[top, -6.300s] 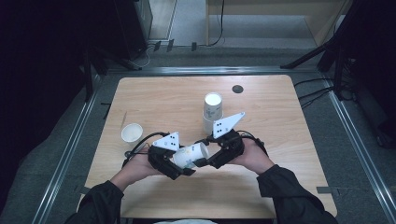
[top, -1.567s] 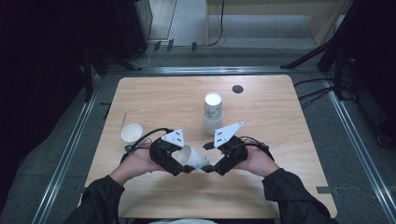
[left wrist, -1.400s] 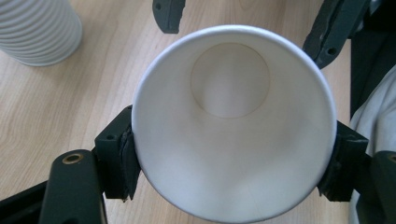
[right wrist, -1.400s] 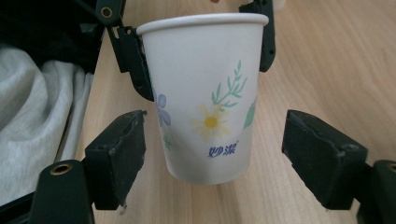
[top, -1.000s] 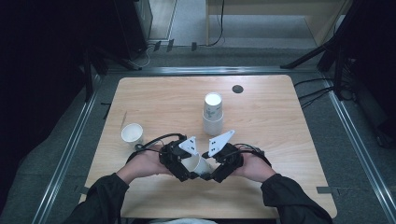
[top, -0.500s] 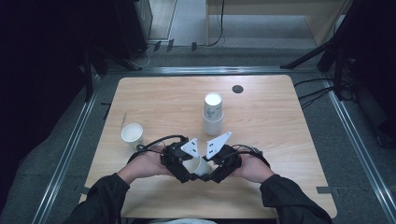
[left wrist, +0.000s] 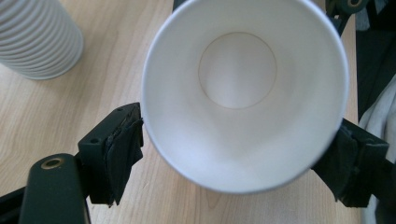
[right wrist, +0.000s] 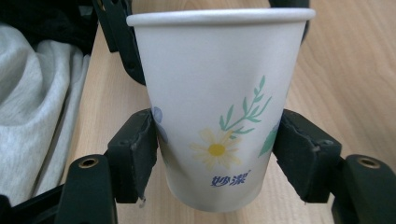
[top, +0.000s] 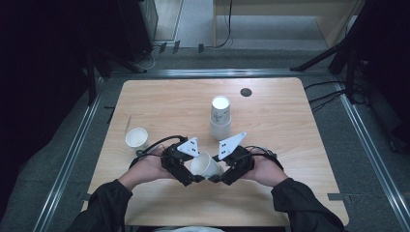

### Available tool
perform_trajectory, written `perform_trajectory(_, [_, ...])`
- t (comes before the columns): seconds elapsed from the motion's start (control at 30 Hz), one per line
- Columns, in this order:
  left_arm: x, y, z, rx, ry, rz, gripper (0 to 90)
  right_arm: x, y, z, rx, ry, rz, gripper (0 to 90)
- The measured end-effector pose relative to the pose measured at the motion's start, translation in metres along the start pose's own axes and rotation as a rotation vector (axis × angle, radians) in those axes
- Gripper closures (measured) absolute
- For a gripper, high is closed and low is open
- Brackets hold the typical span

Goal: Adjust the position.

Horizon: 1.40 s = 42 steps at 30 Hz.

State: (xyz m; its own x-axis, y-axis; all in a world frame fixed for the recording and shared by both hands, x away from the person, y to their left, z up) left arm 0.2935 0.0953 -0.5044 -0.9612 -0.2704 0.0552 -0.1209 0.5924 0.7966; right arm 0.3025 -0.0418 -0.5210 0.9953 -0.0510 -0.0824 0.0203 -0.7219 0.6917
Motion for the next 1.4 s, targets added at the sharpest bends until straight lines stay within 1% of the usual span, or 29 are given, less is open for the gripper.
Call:
perform_trajectory(0.13, [-0.003, 0.006, 0.003, 0.031, 0.037, 0.001, 16.4, 0.003, 0.005, -0.003, 0.019, -0.002, 0.007, 33.3])
perform_trajectory(0.2, [-0.004, 0.009, 0.004, 0.045, 0.049, -0.002, 16.2, 0.004, 0.008, -0.005, 0.035, -0.004, 0.011, 33.2])
perform_trajectory(0.27, [-0.005, 0.012, 0.006, 0.065, 0.063, 0.004, 16.2, 0.006, 0.011, -0.008, 0.051, -0.003, 0.012, 33.2])
perform_trajectory(0.4, [-0.005, 0.02, 0.005, 0.133, 0.095, 0.015, 16.3, 0.009, 0.017, -0.013, 0.089, -0.007, 0.013, 33.2])
perform_trajectory(0.53, [-0.005, 0.027, 0.003, 0.215, 0.125, 0.016, 16.3, 0.011, 0.021, -0.018, 0.124, -0.012, 0.01, 33.2])
perform_trajectory(0.63, [-0.005, 0.029, 0.001, 0.26, 0.152, 0.034, 16.3, 0.011, 0.022, -0.021, 0.148, -0.013, 0.002, 33.2])
perform_trajectory(0.73, [-0.003, 0.03, -0.002, 0.295, 0.166, 0.051, 16.3, 0.009, 0.022, -0.025, 0.165, -0.01, -0.014, 33.2])
perform_trajectory(0.87, [-0.001, 0.03, -0.007, 0.333, 0.171, 0.067, 16.2, 0.006, 0.022, -0.028, 0.179, -0.008, -0.026, 33.2])
perform_trajectory(0.9, [0.0, 0.03, -0.009, 0.345, 0.178, 0.071, 16.2, 0.005, 0.022, -0.029, 0.183, -0.008, -0.031, 33.2])
perform_trajectory(0.97, [0.001, 0.03, -0.011, 0.366, 0.176, 0.07, 16.1, 0.004, 0.022, -0.03, 0.189, -0.01, -0.035, 33.2])
perform_trajectory(1.03, [0.001, 0.03, -0.013, 0.385, 0.178, 0.052, 15.5, 0.004, 0.021, -0.032, 0.193, -0.011, -0.04, 33.2])
perform_trajectory(1.1, [0.001, 0.029, -0.015, 0.395, 0.195, 0.056, 13.5, 0.003, 0.019, -0.032, 0.19, -0.014, -0.044, 33.2])
perform_trajectory(1.13, [0.002, 0.029, -0.015, 0.399, 0.197, 0.055, 13.5, 0.002, 0.018, -0.032, 0.185, -0.013, -0.049, 33.2])
perform_trajectory(1.27, [0.004, 0.028, -0.017, 0.399, 0.19, 0.063, 13.5, 0.0, 0.014, -0.032, 0.172, -0.009, -0.059, 33.2])
perform_trajectory(1.3, [0.004, 0.028, -0.017, 0.401, 0.191, 0.065, 13.8, -0.001, 0.013, -0.033, 0.173, -0.007, -0.06, 33.2])
perform_trajectory(1.37, [0.005, 0.029, -0.017, 0.404, 0.184, 0.056, 15.2, -0.001, 0.013, -0.033, 0.175, -0.006, -0.063, 33.1])
perform_trajectory(1.4, [0.005, 0.029, -0.017, 0.407, 0.181, 0.061, 16.3, -0.001, 0.013, -0.033, 0.177, -0.006, -0.063, 33.2])
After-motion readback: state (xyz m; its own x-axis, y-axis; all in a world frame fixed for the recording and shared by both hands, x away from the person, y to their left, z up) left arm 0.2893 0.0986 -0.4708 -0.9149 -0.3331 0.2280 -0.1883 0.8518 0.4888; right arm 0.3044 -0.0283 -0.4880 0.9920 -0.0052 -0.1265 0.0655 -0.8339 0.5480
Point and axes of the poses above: each handheld gripper's, and its own axes: y roughly backward along the jaws, z roughly out of its underside, x roughly to its right, the point moved 6 cm from there along -y, roughly forward along the jaws, and after that the axes turned 1 degree about z, right-handed, at the moved point
